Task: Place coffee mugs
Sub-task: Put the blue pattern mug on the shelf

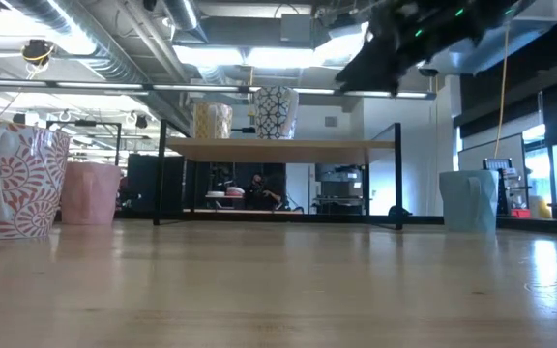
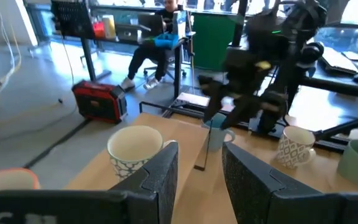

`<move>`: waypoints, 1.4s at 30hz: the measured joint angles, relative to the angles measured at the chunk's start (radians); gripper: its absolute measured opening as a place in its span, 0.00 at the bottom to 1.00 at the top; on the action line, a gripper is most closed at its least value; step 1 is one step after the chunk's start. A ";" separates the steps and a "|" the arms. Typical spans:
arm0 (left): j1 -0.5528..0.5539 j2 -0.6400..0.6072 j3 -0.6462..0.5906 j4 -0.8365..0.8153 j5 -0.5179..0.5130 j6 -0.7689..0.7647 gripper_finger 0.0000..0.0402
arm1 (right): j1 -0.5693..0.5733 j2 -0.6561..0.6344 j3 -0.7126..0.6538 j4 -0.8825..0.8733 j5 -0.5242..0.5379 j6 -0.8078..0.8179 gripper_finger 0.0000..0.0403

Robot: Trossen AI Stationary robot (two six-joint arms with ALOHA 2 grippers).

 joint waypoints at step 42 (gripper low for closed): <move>0.000 -0.034 0.000 -0.077 -0.004 0.080 0.30 | -0.076 0.452 0.110 0.529 -0.310 -0.092 0.26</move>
